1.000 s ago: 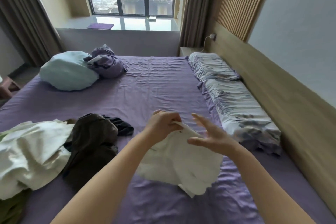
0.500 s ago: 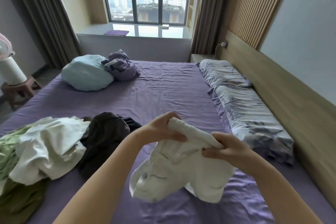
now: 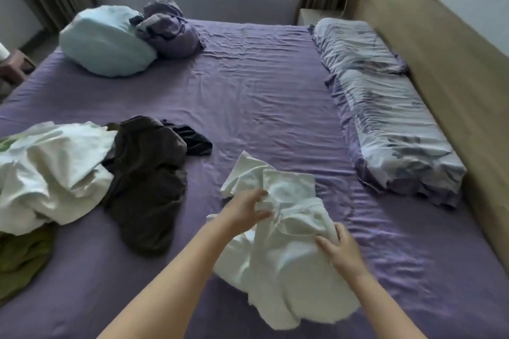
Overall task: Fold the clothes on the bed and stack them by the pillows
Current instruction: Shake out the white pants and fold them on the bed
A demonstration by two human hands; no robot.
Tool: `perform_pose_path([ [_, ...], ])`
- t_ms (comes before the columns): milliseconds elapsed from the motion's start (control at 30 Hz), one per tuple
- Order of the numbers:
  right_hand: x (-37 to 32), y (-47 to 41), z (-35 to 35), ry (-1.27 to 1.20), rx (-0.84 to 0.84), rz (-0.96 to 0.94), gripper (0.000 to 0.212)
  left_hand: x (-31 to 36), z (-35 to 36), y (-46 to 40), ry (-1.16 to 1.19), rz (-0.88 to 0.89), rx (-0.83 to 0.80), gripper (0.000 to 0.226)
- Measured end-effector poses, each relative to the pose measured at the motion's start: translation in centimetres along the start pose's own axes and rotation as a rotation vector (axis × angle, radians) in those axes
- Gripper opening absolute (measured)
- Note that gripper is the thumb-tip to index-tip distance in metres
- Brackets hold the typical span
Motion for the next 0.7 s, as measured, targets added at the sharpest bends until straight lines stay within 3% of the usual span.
perform_pose_path([
  [133,5.8,-3.2,-0.7,0.269,0.047,0.106,0.030,-4.1,6.9,0.0,-0.023,-0.092,-0.071,0.042],
  [267,7.5,-5.5,-1.2,0.456,0.013,0.147,0.054,-5.9,10.9,-1.5,-0.049,-0.153,-0.087,0.041],
  [367,7.7,-7.3,0.0,0.810,-0.014,0.038,0.057,-6.3,12.4,-3.6,-0.095,-0.154,-0.080,0.039],
  [433,7.6,-8.7,1.9,0.904,-0.073,-0.060,0.056,-7.1,13.0,-5.2,-0.200,-0.203,-0.035,0.040],
  [533,8.3,-11.4,4.4,0.950,-0.104,-0.099,0.054,-9.5,13.2,-8.0,-0.323,-0.480,0.044,0.048],
  [633,10.1,-13.8,3.9,0.884,0.041,0.193,0.065,-13.1,13.9,-9.2,-0.033,-0.831,-0.018,0.059],
  [700,11.5,-14.0,2.9,0.785,0.085,0.340,0.070,-14.9,14.7,-9.1,0.141,-0.918,-0.096,0.061],
])
Point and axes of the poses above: each hand's wrist, its own y-axis away from the middle knuckle, its own z-axis out of the palm, x = y × z, the point moved 2 cm from there along -y, towards the middle knuckle, and after that the axes turned 13 degrees about -y, right-handed, at the moved point
